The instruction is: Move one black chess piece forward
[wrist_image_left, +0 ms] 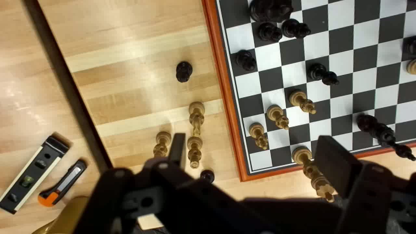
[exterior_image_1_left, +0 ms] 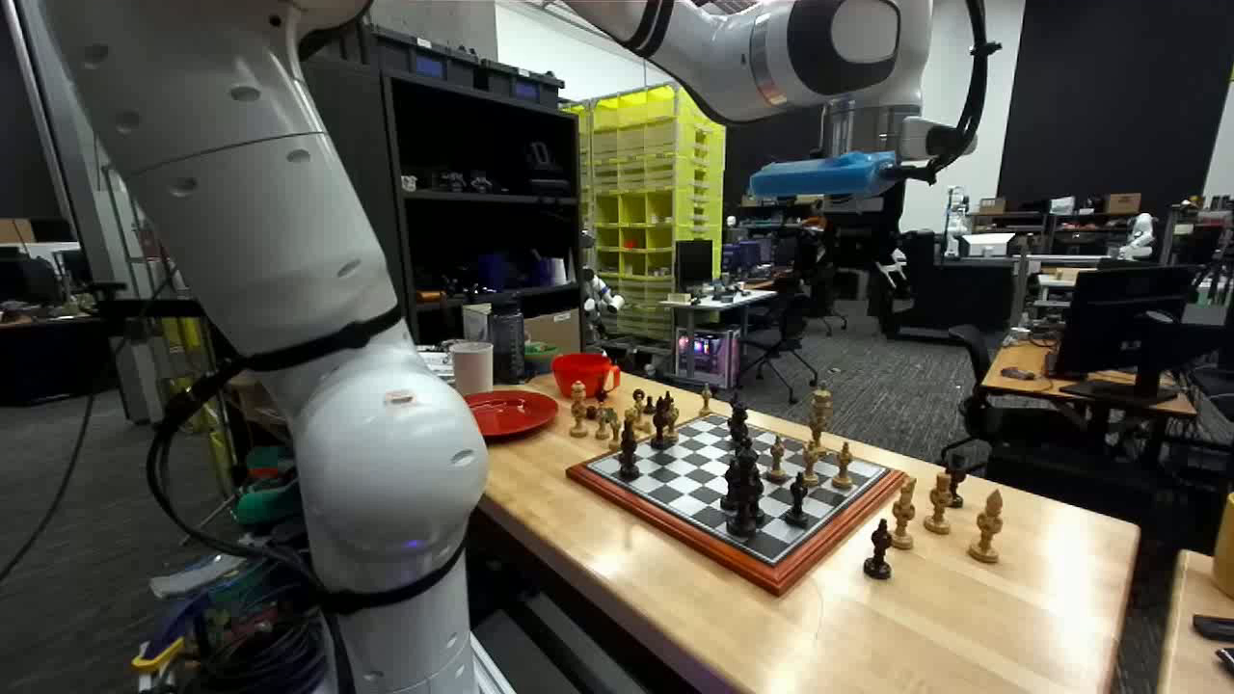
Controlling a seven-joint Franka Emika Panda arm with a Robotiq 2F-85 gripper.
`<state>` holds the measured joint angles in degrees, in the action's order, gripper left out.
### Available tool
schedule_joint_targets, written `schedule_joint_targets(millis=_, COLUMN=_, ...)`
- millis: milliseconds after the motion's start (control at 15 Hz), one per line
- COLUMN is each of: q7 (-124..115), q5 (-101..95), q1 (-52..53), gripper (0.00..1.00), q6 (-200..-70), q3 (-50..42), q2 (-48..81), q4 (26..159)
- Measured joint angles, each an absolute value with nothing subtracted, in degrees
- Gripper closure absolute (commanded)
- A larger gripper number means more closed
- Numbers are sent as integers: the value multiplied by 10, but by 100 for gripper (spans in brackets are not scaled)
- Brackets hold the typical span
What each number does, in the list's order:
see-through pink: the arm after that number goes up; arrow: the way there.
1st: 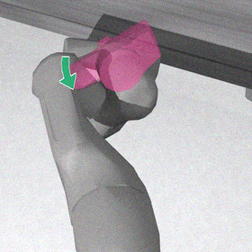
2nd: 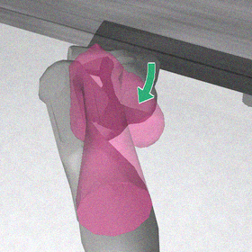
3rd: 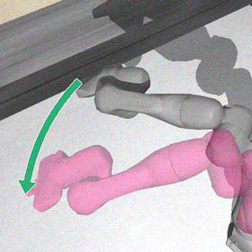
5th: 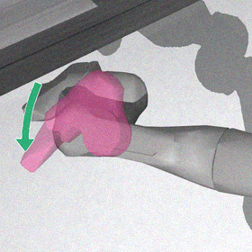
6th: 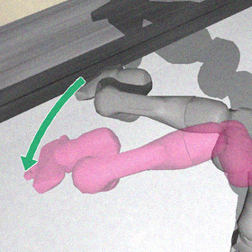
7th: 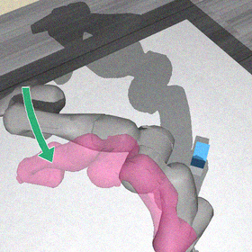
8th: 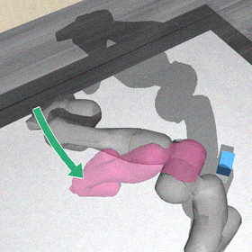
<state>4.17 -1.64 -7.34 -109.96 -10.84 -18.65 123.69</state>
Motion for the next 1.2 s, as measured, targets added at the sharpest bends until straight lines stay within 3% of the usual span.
schedule_joint_targets(millis=1200, q7=53, q5=-17, q1=-69, gripper=0, q6=-1100, q3=-96, q2=-184, q4=1240)
